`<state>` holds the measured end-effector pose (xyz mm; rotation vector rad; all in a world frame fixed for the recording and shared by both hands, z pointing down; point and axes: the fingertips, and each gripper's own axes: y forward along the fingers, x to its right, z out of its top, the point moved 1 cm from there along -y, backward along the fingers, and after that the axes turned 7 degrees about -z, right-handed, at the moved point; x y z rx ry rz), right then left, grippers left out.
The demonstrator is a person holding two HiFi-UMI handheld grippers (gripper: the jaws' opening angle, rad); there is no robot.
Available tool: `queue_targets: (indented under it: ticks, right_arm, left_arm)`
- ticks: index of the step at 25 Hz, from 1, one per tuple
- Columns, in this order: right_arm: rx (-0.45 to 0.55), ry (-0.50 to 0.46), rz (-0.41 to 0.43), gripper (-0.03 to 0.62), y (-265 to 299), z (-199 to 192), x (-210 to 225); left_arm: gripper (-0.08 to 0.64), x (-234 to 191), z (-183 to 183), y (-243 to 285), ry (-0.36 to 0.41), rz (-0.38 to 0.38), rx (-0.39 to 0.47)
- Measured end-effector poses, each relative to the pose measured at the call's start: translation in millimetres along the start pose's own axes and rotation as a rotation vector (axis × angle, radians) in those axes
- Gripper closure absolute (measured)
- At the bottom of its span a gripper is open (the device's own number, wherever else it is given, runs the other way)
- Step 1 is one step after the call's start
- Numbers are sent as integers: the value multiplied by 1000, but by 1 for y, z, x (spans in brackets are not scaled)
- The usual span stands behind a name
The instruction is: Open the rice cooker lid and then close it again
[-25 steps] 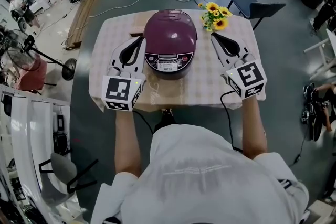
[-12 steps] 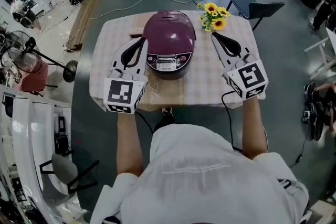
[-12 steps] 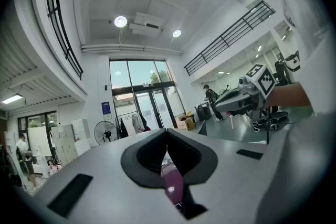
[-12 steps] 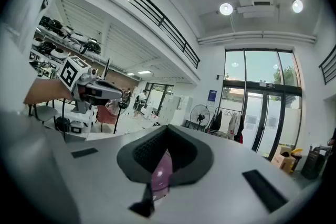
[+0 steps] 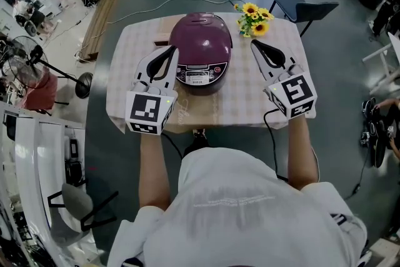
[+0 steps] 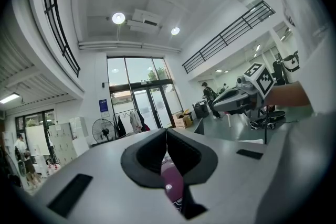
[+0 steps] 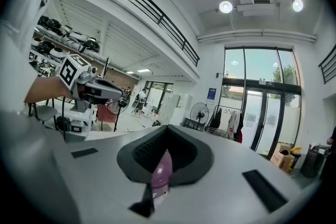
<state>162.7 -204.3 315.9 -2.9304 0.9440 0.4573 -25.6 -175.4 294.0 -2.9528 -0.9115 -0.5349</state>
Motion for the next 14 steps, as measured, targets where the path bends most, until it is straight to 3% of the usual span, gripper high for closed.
queue_targets:
  ticks: [14]
  right_arm:
    - [-12, 7, 13, 568, 1, -2, -1]
  left_arm:
    - [543, 4, -3, 0, -12, -24, -21]
